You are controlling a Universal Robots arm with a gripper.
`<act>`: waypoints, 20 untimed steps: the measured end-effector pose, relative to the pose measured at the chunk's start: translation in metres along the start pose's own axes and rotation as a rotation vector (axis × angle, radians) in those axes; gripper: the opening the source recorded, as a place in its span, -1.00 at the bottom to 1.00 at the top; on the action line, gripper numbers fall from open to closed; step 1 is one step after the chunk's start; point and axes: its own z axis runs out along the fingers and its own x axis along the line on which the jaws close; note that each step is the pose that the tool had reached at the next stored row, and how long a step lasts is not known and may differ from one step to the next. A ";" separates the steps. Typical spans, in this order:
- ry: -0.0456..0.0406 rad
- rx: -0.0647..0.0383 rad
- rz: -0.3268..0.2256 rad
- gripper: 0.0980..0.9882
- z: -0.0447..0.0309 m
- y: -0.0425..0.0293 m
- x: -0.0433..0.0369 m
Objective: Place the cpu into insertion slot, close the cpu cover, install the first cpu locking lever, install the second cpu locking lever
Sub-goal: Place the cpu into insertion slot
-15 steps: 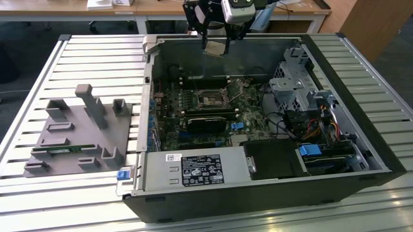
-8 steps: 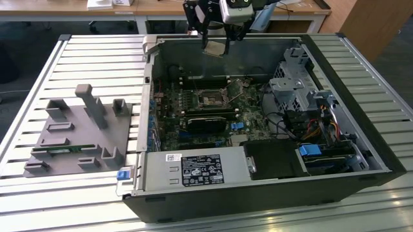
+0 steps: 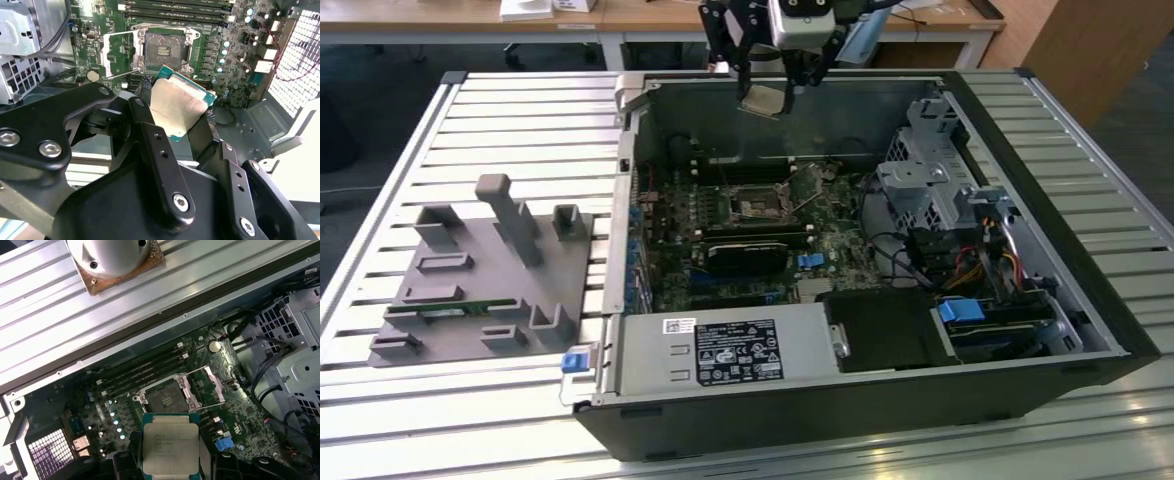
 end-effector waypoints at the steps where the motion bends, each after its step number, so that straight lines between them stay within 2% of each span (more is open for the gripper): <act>1: -0.0004 0.000 0.004 0.00 0.0000 -0.0001 0.0001; 20: -0.0088 -0.002 0.099 0.00 0.0003 -0.0004 0.0006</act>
